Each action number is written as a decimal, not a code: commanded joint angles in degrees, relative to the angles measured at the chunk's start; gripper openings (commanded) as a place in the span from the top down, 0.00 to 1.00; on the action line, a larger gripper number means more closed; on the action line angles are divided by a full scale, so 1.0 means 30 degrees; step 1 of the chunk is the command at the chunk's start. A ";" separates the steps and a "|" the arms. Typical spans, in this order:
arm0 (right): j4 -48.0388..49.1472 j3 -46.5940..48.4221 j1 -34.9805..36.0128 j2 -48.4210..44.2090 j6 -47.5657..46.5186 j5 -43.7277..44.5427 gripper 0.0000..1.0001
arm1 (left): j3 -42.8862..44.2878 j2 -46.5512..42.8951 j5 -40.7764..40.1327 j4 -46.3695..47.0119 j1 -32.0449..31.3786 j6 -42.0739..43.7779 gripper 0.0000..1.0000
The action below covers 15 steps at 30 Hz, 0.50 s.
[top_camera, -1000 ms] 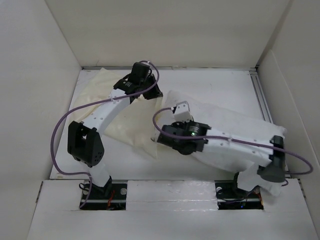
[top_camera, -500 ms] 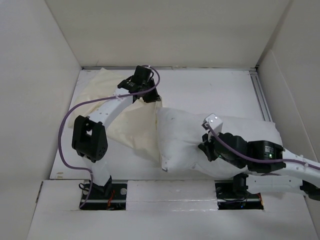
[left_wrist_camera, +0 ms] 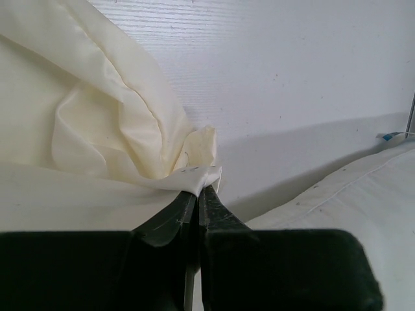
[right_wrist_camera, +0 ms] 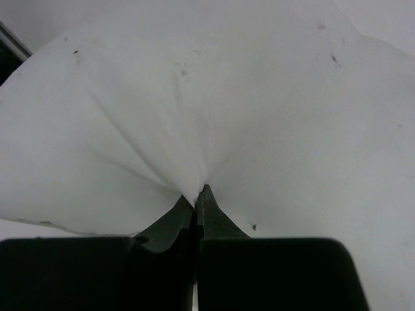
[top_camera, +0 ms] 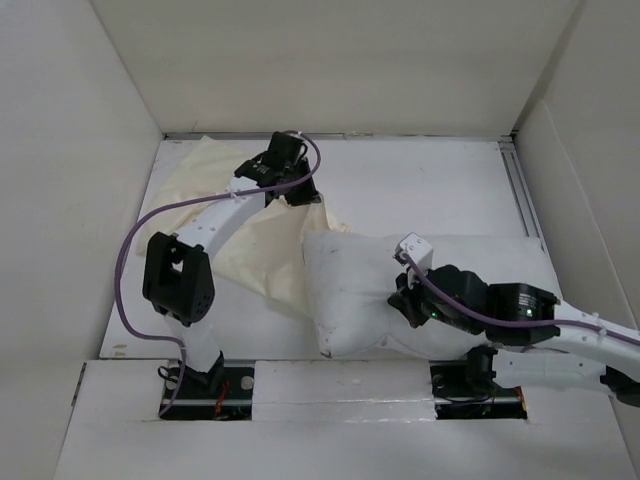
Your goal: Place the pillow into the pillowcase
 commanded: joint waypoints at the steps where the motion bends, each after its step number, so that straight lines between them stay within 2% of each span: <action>1: 0.1469 0.0451 -0.1006 0.0960 0.0147 0.0174 1.00 | -0.0148 -0.1473 -0.0154 0.0119 0.0087 0.0522 1.00; 9: 0.3490 -0.0164 -0.5631 0.2135 -0.2404 -0.2702 1.00 | -0.0995 -0.2821 -0.0562 -0.0057 0.0087 0.0700 1.00; 15: 0.3958 0.0830 -0.7656 0.2073 -0.4160 -0.4194 1.00 | -0.1671 -0.3260 -0.0974 -0.0408 0.0087 0.1430 1.00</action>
